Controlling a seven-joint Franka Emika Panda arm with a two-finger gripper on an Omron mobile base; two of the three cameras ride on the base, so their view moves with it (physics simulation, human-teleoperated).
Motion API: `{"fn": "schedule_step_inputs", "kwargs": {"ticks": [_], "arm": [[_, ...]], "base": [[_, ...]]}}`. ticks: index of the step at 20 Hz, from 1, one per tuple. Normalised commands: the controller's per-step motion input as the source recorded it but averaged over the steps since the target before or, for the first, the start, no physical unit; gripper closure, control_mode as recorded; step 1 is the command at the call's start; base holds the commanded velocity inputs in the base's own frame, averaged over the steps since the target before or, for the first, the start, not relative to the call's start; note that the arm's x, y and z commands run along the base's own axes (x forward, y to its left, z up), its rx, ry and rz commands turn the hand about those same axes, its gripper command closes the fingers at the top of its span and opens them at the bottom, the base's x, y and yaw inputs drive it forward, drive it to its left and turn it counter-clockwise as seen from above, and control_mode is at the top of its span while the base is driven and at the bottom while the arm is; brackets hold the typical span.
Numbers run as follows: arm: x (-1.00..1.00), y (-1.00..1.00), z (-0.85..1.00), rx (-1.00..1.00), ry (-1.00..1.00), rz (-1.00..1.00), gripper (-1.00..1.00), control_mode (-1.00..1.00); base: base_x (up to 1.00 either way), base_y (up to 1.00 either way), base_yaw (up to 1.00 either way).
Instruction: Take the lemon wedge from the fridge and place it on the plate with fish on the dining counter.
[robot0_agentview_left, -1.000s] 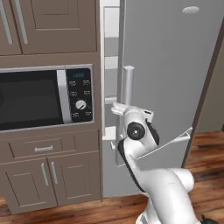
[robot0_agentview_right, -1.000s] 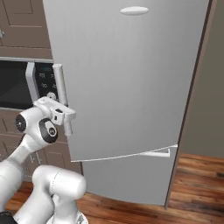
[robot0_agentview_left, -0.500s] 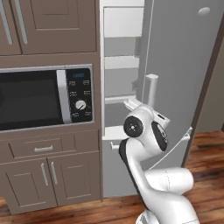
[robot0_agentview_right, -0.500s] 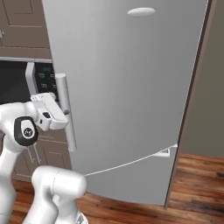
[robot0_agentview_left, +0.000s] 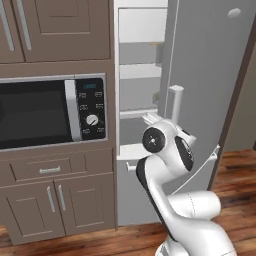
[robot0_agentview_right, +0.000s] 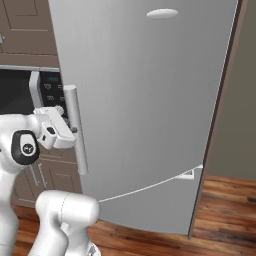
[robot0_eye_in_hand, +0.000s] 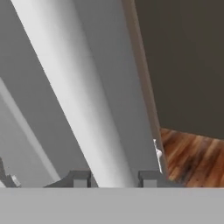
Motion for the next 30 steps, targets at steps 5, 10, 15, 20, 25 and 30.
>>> {"fn": "schedule_step_inputs", "kwargs": {"ticks": [5, 10, 15, 20, 25, 30], "arm": [[-0.83, 0.15, 0.0, 0.0, 0.03, -0.2, -1.0, -1.0], [-1.0, 0.35, 0.0, 0.0, -0.02, -0.24, -1.0, -1.0], [-0.27, 0.91, 0.02, 0.0, 0.0, -0.44, -1.0, -1.0], [0.9, 0.39, 0.1, -0.11, 0.0, -0.55, -1.0, -1.0], [0.91, -0.15, 0.1, -0.1, 0.01, -0.36, -1.0, -1.0], [0.62, -0.46, 0.0, -0.04, 0.01, -0.07, -1.0, -1.0]], "base": [[0.0, 0.0, 0.0], [0.0, 0.0, 0.0], [0.0, 0.0, 0.0], [0.0, 0.0, 0.0], [0.0, 0.0, 0.0], [0.0, 0.0, 0.0]]}}
